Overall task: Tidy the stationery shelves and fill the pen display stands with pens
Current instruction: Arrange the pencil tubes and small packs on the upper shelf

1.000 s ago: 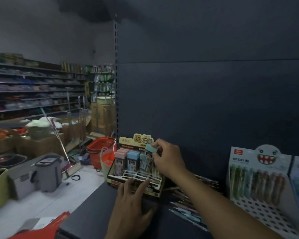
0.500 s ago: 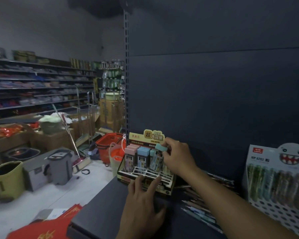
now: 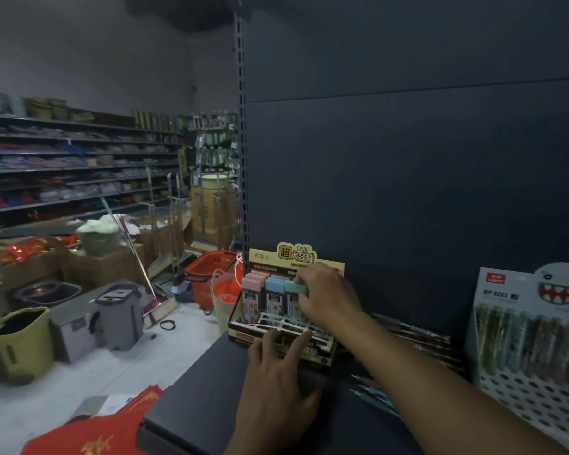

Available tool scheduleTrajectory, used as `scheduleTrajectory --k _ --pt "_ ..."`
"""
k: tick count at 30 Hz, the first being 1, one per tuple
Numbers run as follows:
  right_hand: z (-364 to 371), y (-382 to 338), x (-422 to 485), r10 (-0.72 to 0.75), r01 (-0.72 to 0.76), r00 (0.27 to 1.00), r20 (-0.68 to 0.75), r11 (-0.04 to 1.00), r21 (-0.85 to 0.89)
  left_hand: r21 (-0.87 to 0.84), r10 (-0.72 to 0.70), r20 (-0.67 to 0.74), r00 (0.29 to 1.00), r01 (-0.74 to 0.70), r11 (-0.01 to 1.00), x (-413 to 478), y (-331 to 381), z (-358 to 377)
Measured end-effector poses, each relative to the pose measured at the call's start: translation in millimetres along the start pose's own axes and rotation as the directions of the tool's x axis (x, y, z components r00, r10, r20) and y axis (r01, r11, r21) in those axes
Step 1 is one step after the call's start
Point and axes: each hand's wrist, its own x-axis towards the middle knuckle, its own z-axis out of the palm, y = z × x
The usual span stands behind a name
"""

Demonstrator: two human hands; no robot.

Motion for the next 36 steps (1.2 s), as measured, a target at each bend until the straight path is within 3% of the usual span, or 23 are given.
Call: scheduleTrajectory --k 8,14,19,23,26,31,36 --pt "-9 -1 -13 0.017 -0.014 0.999 0.051 0.997 -0.07 0.004 0.0 -0.011 1.0 0.0 1.0 -1 2 -2" --pt "-47 6 -64 0.029 -0.029 1.0 0.004 0.997 0.066 -0.025 0.015 -0.049 0.999 -0.016 1.0 -6 5 -9" --pt "-82 51 -151 0.12 -0.115 0.992 -0.028 0.985 0.127 0.011 0.088 -0.189 0.978 -0.087 0.996 -8 5 -7" --pt "-113 96 -229 0.22 -0.212 0.973 -0.069 0.971 0.115 0.139 0.208 -0.269 0.94 -0.176 0.974 -11 15 -6" --pt "-136 121 -275 0.297 -0.29 0.951 -0.091 0.953 0.087 0.042 0.291 -0.316 0.903 -0.293 0.955 -25 61 2" --pt "-167 147 -331 0.399 -0.397 0.914 -0.075 0.917 0.039 -0.117 0.527 -0.173 0.832 -0.549 0.828 -56 165 28" --pt "-167 155 -351 0.428 -0.43 0.903 -0.043 0.903 -0.026 -0.063 0.5 -0.007 0.866 -0.499 0.864 -71 222 56"
